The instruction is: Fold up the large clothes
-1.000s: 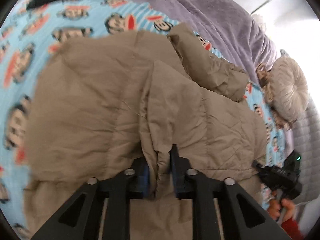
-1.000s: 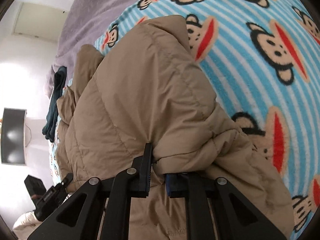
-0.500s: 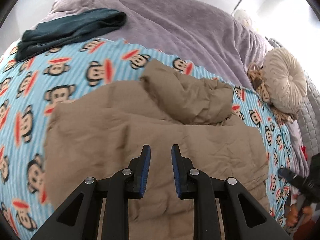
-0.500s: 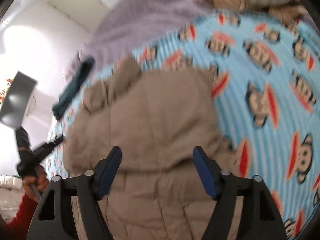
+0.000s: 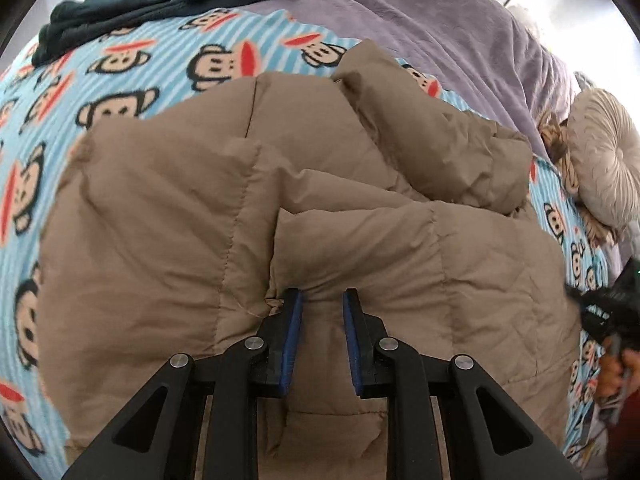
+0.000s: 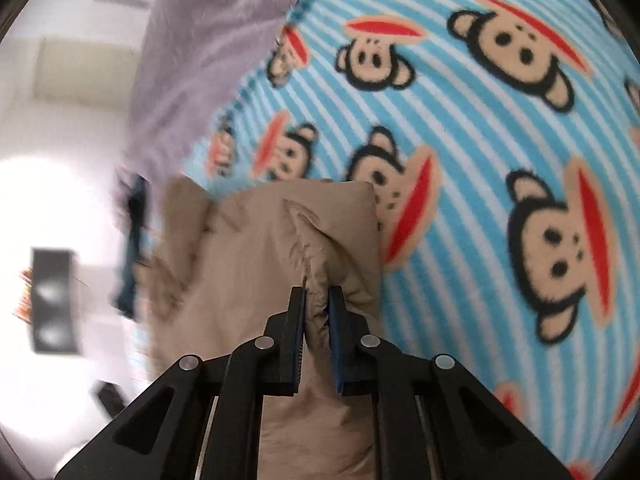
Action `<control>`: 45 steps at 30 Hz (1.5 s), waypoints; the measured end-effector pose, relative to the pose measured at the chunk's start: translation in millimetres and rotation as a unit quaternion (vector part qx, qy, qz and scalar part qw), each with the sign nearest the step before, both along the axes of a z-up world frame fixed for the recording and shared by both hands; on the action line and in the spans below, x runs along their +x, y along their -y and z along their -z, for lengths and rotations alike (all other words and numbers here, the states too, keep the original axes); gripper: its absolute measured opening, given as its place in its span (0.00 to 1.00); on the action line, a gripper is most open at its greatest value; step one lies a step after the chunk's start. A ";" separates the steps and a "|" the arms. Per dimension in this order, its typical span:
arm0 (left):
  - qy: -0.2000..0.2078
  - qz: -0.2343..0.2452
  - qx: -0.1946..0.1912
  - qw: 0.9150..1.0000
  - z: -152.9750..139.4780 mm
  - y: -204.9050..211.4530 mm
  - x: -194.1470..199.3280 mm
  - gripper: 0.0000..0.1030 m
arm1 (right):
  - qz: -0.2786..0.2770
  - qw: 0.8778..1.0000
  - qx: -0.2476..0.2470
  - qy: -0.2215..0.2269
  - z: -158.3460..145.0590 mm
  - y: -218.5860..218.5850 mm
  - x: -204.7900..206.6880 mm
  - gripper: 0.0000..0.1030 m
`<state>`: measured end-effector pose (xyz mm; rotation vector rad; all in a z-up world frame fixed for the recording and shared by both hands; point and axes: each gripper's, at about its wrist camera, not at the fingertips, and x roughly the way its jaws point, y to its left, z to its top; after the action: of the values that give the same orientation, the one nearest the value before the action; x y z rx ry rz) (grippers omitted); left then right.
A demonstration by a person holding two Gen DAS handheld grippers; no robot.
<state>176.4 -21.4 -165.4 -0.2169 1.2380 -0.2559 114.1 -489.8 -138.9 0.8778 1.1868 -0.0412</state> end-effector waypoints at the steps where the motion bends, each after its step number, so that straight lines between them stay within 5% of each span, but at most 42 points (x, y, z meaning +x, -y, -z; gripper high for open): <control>1: 0.002 0.004 0.003 1.000 1.0 2.1 -0.9 0.22 | -0.008 1.000 -0.017 -0.010 5.5 -0.6 2.3 0.16; 8: 0.018 0.034 0.041 0.998 0.6 18.7 -4.4 0.23 | -0.002 0.996 -0.088 -0.007 13.2 -4.0 -8.3 0.23; 13: 0.014 0.028 0.042 0.999 -0.6 18.2 -4.2 0.23 | -0.043 0.971 -0.235 -0.010 -26.3 -31.3 -22.7 0.28; 18: 0.016 0.027 0.053 0.998 -1.5 21.6 -4.9 0.23 | -0.061 0.955 -0.291 0.011 -54.5 -54.4 -49.5 0.28; 25: 0.010 0.028 0.065 0.997 -5.6 27.6 -4.1 0.23 | -0.074 0.956 -0.283 -0.030 -32.8 -69.7 -60.2 0.32; 30: 0.011 0.028 0.083 0.996 -14.4 30.4 -6.9 0.23 | -0.066 0.958 -0.279 -0.032 -44.0 -70.4 -64.7 0.33; 33: 0.016 0.028 0.097 0.995 -23.6 32.4 -11.6 0.23 | -0.065 0.958 -0.279 -0.028 -53.3 -71.7 -70.5 0.54; 42: 0.022 0.027 0.108 0.994 -47.1 24.6 -38.1 0.23 | -0.059 0.963 -0.262 -0.021 -70.7 -78.7 -87.3 0.64; 43: 0.021 0.027 0.109 0.993 -48.7 23.5 -42.0 0.28 | -0.062 0.963 -0.261 -0.020 -72.0 -81.6 -88.6 0.64; 44: 0.019 0.026 0.110 0.993 -49.3 22.7 -44.9 0.64 | -0.065 0.963 -0.261 -0.019 -72.6 -84.1 -89.3 0.64; 45: 0.021 0.022 0.112 0.993 -51.1 21.2 -48.5 0.86 | -0.068 0.963 -0.261 -0.018 -73.8 -87.4 -90.2 0.66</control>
<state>127.9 -42.6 -114.3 0.0083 1.2208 -0.1567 23.9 -402.4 -65.0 0.3318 1.1899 -0.2485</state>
